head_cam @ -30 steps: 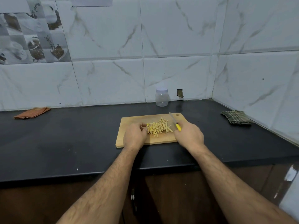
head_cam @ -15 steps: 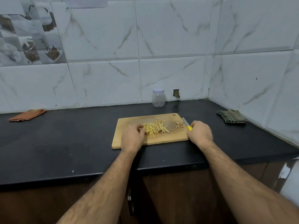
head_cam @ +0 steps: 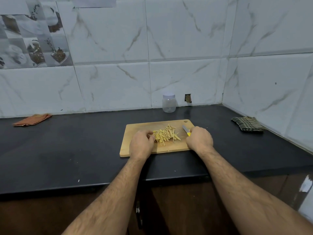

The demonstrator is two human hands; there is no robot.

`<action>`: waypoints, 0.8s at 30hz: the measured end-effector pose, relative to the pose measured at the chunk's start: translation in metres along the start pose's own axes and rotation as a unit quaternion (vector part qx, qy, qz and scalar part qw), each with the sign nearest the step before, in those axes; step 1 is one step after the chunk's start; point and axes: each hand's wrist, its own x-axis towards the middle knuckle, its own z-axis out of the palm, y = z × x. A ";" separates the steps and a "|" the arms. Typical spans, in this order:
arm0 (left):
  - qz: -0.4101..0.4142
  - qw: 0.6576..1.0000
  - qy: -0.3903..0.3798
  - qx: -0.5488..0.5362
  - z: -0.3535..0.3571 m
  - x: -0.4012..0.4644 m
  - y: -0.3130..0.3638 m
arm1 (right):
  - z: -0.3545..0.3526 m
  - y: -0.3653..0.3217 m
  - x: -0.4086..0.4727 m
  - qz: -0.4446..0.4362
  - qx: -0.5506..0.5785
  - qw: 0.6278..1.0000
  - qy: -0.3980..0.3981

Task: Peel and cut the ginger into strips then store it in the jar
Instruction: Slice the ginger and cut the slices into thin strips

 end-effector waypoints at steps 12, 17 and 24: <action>-0.010 1.000 0.001 -0.020 -0.002 0.011 -0.005 | 0.004 -0.007 0.006 0.019 -0.039 0.999 -0.013; -0.013 0.999 0.005 -0.029 -0.003 0.015 0.001 | 0.003 -0.011 0.008 0.015 -0.028 1.000 0.003; -0.022 0.998 0.001 -0.062 -0.003 0.031 0.005 | -0.002 -0.030 0.024 -0.048 0.084 0.994 0.042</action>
